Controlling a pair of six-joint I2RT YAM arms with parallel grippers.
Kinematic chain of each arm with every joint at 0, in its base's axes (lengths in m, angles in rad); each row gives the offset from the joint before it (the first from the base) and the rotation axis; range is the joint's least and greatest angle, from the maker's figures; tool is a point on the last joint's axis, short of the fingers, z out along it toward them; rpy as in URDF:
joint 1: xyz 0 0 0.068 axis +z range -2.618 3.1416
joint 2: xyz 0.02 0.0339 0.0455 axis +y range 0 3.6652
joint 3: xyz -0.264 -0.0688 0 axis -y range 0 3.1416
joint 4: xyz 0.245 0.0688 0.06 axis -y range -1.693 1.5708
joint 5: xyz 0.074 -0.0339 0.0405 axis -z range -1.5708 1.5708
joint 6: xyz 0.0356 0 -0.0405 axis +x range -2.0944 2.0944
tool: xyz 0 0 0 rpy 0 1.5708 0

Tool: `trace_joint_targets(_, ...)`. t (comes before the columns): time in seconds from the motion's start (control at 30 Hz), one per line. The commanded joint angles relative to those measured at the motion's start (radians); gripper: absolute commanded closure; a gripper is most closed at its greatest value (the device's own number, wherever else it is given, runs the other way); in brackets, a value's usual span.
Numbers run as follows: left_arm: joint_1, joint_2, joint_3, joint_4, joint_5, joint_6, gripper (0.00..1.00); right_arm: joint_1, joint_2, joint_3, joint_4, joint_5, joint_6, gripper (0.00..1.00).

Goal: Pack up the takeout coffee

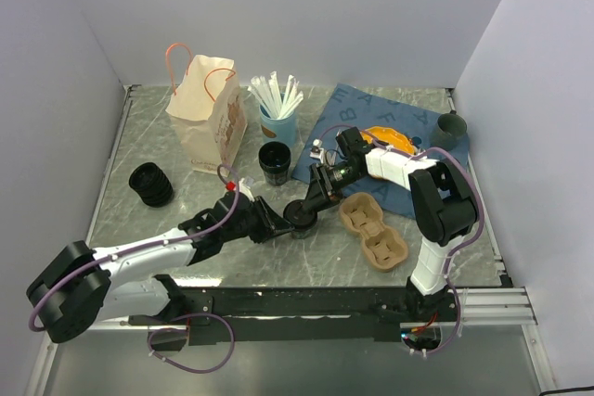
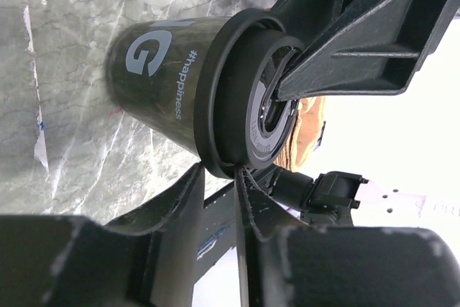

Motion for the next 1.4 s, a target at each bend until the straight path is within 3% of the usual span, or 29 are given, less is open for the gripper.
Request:
trace_joint_targets(0.0,0.000,0.047,-0.083,-0.284,-0.126,0.004,0.75,0.009,0.016,-0.050,-0.032,0.093,0.016,0.54)
trace_joint_targets(0.53,-0.094,0.217,-0.032,-0.377,-0.123,-0.045,0.83,-0.009,0.019,-0.030,-0.033,0.068,0.026,0.54)
trace_joint_targets(0.8,-0.109,0.142,-0.087,-0.420,-0.153,-0.075,0.84,-0.014,0.016,-0.042,-0.014,0.053,0.036,0.55)
trace_joint_targets(1.37,-0.129,0.195,-0.118,-0.411,-0.149,-0.101,0.98,-0.014,0.016,-0.046,0.002,0.039,0.054,0.56)
